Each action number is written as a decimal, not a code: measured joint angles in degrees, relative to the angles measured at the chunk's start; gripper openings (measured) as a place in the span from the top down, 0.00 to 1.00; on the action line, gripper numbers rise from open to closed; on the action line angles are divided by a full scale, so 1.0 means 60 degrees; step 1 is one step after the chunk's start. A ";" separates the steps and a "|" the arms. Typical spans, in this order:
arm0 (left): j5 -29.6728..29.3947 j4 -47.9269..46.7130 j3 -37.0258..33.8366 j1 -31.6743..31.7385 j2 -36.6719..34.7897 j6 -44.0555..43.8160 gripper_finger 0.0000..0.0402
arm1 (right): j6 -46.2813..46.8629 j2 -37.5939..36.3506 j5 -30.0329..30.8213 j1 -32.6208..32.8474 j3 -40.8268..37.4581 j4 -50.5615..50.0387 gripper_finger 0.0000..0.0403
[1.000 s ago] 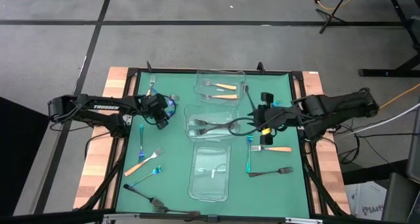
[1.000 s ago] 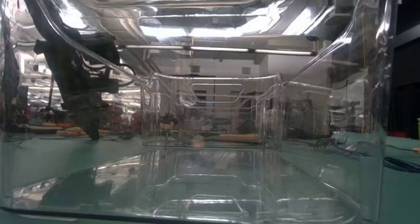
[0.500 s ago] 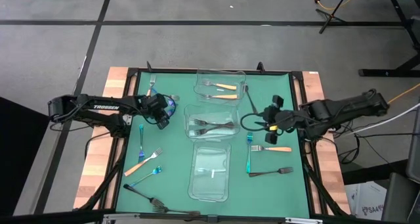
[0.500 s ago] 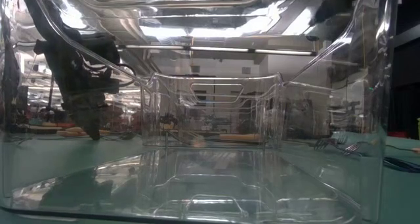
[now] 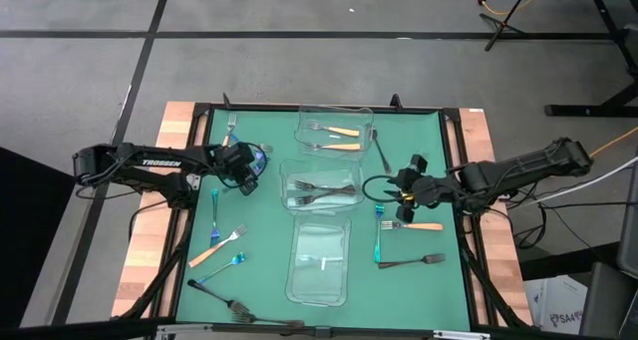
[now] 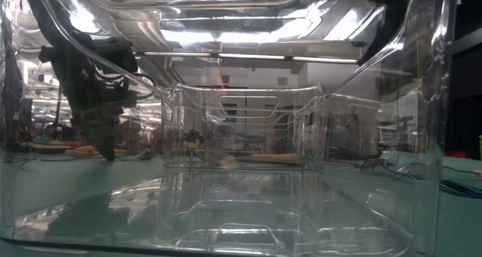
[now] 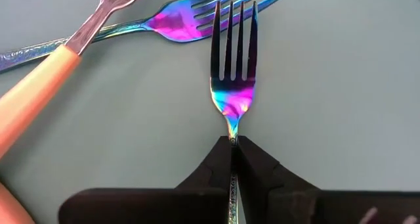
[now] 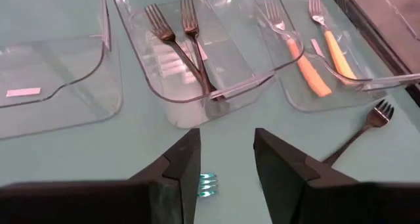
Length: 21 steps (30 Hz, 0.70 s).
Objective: Sort silverware by color (type)
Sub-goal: Put the blue fork into the bottom transparent bin
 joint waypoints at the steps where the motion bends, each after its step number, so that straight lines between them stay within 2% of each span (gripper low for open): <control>1: -0.0004 0.0037 0.0004 0.0000 0.0000 -0.0133 0.99 | 0.0004 0.0000 0.0004 -0.0002 -0.0049 0.0098 0.67; 8: 0.0066 0.0239 -0.0022 0.0000 -0.0213 -0.1191 0.99 | 0.0004 0.0000 0.0004 0.0000 -0.0219 0.0078 0.67; 13: 0.0646 0.0262 -0.0033 -0.0016 -0.0760 -0.1725 0.99 | 0.0001 0.0000 0.0000 0.0000 -0.0219 0.0076 0.67; 21: 0.0787 0.0407 -0.0029 -0.0005 -0.1768 -0.2465 0.99 | 0.0000 0.0000 0.0000 0.0000 -0.0219 0.0078 0.67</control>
